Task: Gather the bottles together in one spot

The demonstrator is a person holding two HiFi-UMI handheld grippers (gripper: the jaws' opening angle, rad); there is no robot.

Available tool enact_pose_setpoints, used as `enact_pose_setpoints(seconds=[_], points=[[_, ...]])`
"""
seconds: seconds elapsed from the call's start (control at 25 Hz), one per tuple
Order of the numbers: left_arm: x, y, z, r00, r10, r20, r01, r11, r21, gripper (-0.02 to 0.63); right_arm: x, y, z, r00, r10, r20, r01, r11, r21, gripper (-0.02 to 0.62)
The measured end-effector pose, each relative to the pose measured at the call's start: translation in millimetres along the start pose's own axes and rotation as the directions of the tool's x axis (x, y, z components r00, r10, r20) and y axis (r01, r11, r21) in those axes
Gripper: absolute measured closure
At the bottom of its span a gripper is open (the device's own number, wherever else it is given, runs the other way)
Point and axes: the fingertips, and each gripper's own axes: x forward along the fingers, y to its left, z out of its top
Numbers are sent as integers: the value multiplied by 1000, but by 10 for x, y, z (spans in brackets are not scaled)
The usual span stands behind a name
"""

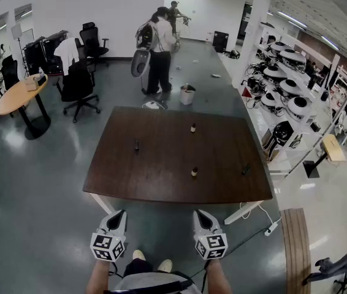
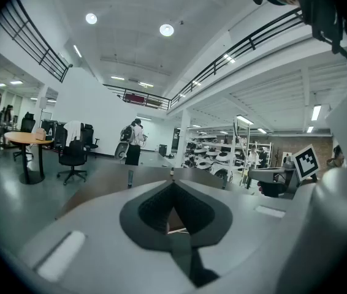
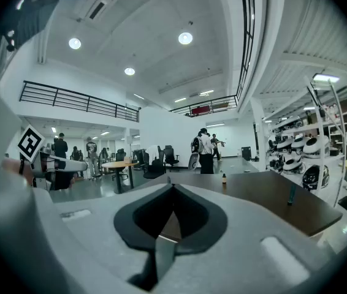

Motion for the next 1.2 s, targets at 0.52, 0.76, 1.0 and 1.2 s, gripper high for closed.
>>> enact_pose_setpoints(seconds=[0.52,0.76,1.0,1.2], points=[[38,41,24,1000,18,-1,-18,1000,2,604,170,131,-44,997,70,-27,-70,998,-6,595],[165,168,28,999,43,-7,-43,999,-9,604,438,149,-32,994,106,-34,-106,994,-11,594],[480,396,89,999,51,-10,-51,999,-20,604,869,136,-28,991,128,-45,-128,992,-2,594],[790,627,144,998,51,-22,-52,998,-23,604,1287,172,32,987,153,-46,-154,988,-5,594]])
